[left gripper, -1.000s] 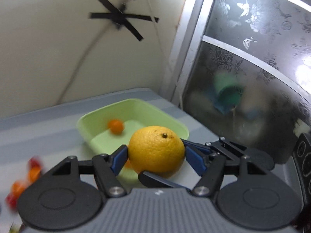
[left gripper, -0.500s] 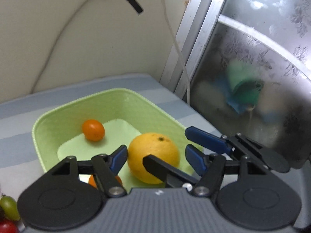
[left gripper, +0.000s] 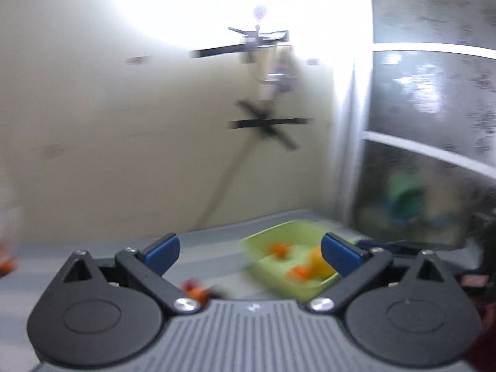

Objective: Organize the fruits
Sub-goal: 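Grasp a dark plum with the right tool while the left tool grasps a stemmed dark cherry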

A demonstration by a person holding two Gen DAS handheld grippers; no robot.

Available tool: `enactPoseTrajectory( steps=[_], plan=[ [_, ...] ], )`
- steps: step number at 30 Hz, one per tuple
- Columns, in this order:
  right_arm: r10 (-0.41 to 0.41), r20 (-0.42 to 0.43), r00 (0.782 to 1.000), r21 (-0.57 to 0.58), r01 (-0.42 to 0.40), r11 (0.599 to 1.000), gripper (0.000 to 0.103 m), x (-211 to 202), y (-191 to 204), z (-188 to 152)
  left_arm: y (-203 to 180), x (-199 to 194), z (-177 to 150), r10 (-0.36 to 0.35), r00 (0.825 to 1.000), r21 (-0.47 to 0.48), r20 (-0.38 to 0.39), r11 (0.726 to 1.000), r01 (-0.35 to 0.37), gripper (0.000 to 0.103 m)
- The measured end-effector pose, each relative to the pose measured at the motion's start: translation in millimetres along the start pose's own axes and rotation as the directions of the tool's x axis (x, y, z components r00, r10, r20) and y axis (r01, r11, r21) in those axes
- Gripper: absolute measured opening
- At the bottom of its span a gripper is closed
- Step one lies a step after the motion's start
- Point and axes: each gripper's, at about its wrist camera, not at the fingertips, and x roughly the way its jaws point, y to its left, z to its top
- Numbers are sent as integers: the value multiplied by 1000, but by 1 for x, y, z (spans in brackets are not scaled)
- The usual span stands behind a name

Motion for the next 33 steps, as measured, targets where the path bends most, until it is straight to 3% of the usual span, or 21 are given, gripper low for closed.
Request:
enactPoseTrajectory(
  steps=[3, 10, 14, 20, 24, 27, 30, 33],
  plan=[
    [58, -40, 998, -30, -59, 998, 25, 2, 29, -5, 24, -22, -25, 108, 994, -76, -11, 991, -108, 101],
    [129, -186, 974, -62, -143, 988, 25, 24, 85, -33, 56, -29, -89, 139, 988, -208, -61, 967, -149, 99],
    [144, -259, 955, -34, -158, 987, 26, 32, 102, -47, 60, -20, -98, 109, 988, -136, -109, 983, -124, 90],
    [143, -280, 949, -95, -176, 980, 26, 41, 124, -42, 74, -10, -104, 74, 983, -95, -169, 991, -91, 80],
    [126, -284, 951, -107, -162, 981, 26, 59, 128, -32, 60, -1, -106, 24, 984, -29, -176, 999, -30, 80],
    [102, -281, 954, -114, -138, 984, 26, 82, 124, -22, 41, 13, -112, 30, 981, 72, -193, 997, -17, 80],
    [79, -300, 951, -114, -118, 986, 32, 111, 118, -17, 33, 28, -115, 38, 976, 113, -215, 994, -14, 67],
    [77, -323, 943, -112, -119, 987, 41, 134, 116, -17, 34, 41, -117, 37, 968, 101, -250, 995, -12, 43]
  ],
)
